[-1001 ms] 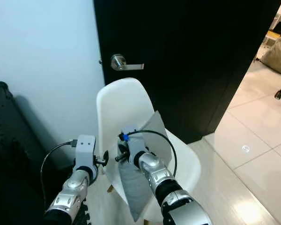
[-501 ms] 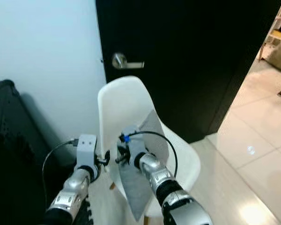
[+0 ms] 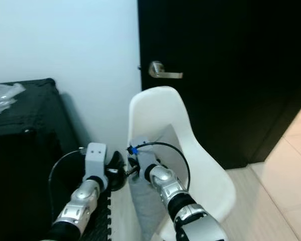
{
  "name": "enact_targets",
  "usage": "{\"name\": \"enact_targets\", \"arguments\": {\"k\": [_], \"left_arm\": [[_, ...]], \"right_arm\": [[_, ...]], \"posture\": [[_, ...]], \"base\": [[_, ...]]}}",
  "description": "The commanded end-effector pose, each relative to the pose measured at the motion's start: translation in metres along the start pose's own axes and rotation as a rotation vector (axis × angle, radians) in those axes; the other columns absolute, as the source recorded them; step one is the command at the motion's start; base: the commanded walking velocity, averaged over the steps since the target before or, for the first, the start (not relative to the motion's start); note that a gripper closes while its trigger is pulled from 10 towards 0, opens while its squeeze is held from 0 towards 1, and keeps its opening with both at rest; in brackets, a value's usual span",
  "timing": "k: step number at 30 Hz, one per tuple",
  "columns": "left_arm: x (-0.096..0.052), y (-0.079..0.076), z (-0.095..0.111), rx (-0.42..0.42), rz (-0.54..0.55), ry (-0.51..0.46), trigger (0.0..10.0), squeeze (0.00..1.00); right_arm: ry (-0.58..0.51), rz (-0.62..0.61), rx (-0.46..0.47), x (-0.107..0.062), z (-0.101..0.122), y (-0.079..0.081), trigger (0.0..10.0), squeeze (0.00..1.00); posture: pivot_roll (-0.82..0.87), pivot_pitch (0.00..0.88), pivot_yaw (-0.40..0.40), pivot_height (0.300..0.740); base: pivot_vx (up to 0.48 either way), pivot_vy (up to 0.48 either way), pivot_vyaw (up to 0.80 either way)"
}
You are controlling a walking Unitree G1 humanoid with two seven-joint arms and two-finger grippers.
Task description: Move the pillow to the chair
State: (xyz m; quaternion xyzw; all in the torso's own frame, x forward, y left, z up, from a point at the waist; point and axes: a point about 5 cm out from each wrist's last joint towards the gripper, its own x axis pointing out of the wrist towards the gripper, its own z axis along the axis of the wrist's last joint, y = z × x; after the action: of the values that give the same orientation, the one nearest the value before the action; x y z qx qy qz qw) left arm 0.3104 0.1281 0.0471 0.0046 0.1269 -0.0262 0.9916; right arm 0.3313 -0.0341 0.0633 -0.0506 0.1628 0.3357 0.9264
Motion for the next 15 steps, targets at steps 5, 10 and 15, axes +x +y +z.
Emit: {"name": "enact_targets", "arguments": {"k": [5,10,15], "left_arm": [[-0.0022,-0.0001,-0.0077,-0.001,-0.013,0.033,10.0,0.00],[-0.0024,-0.0020,-0.0084,0.019,-0.029,0.038,10.0,0.00],[-0.0016,-0.0020,-0.0082,-0.010,-0.016,0.041,10.0,0.00]], "right_arm": [[0.018,-0.120,-0.027,0.0018,0.0041,-0.0074,10.0,0.00],[0.019,-0.125,-0.031,0.0016,0.0037,-0.0077,10.0,0.00],[0.023,-0.136,-0.054,0.0018,0.0029,-0.0071,10.0,0.00]], "posture": [[0.05,0.000,-0.057,0.740],[0.05,0.000,-0.058,0.740],[0.05,0.000,-0.058,0.740]], "base": [[0.000,0.000,0.31],[0.000,-0.358,0.00],[0.000,-0.288,0.00]]}}
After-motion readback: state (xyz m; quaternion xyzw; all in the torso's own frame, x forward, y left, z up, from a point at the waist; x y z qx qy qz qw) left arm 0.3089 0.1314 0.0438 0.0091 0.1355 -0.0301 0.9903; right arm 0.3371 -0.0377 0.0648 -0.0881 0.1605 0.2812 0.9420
